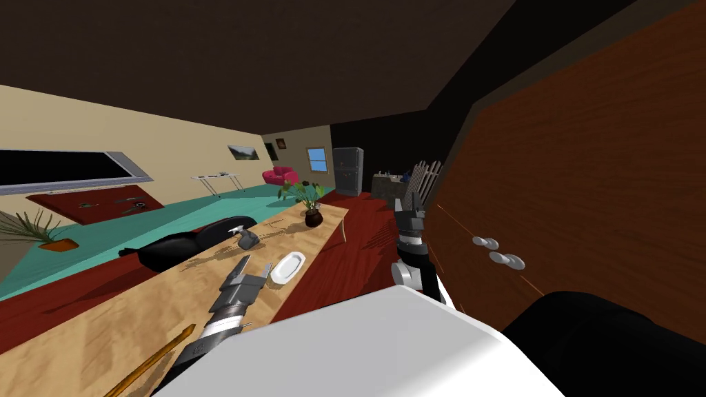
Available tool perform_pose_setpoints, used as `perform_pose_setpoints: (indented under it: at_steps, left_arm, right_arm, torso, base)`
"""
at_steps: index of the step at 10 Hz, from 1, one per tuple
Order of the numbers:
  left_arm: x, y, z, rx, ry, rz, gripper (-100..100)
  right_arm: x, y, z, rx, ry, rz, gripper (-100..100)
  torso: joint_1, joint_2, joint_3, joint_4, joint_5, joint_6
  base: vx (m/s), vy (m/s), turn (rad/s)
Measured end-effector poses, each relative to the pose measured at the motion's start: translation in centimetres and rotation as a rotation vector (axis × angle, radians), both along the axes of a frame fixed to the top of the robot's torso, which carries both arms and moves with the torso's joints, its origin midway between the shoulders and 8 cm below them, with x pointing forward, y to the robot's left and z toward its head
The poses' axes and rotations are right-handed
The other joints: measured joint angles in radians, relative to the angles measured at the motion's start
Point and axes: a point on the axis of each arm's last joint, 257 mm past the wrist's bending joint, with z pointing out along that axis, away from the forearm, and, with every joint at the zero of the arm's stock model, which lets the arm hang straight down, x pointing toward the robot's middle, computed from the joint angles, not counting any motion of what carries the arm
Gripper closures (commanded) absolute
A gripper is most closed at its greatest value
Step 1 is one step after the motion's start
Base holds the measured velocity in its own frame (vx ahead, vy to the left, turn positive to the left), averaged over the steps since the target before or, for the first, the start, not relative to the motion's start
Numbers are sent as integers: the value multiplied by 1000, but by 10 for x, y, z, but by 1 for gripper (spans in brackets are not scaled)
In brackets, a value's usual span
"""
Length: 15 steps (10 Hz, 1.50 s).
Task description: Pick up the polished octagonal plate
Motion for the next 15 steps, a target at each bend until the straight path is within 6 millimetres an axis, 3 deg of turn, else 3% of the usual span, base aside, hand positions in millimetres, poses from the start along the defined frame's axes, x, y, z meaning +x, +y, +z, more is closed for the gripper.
perform_pose_setpoints:
  at_steps: [1, 3, 5, 10, 12, 14, 15]
  left_arm:
    - [-12, 8, -19, -26, 66, 12, -100]
    - [-15, 12, -39, -46, 112, 22, -100]
    - [-35, 26, -78, -83, 210, 48, -100]
    - [-131, 57, -188, -238, 534, 169, -100]
    - [-158, 54, -208, -279, 602, 203, -100]
    - [-206, 57, -240, -331, 706, 261, -100]
    - [-216, 62, -246, -345, 732, 276, -100]
  right_arm:
    - [0, 0, 0, 0, 0, 0, 0]
    - [0, 0, 0, 0, 0, 0, 0]
    - [0, 0, 0, 0, 0, 0, 0]
    - [0, 0, 0, 0, 0, 0, 0]
    - [0, 0, 0, 0, 0, 0, 0]
    - [0, 0, 0, 0, 0, 0, 0]
    - [0, 0, 0, 0, 0, 0, 0]
  torso:
    - [-1, -1, 0, 0, 0, 0]
    - [1, 2, 1, 1, 0, 0]
    - [0, 0, 0, 0, 0, 0]
    - [-1, -6, -3, -1, 0, 0]
    - [0, -3, -2, -1, 0, 0]
    - [1, -6, -3, -1, 0, 0]
    - [2, -4, -3, -1, 0, 0]
  base:
    - [66, -53, -36]
    - [32, -28, -43]
    - [104, -58, -141]
    - [152, -64, -127]
    - [130, -41, -129]
    - [165, -9, -105]
    - [122, -24, -90]
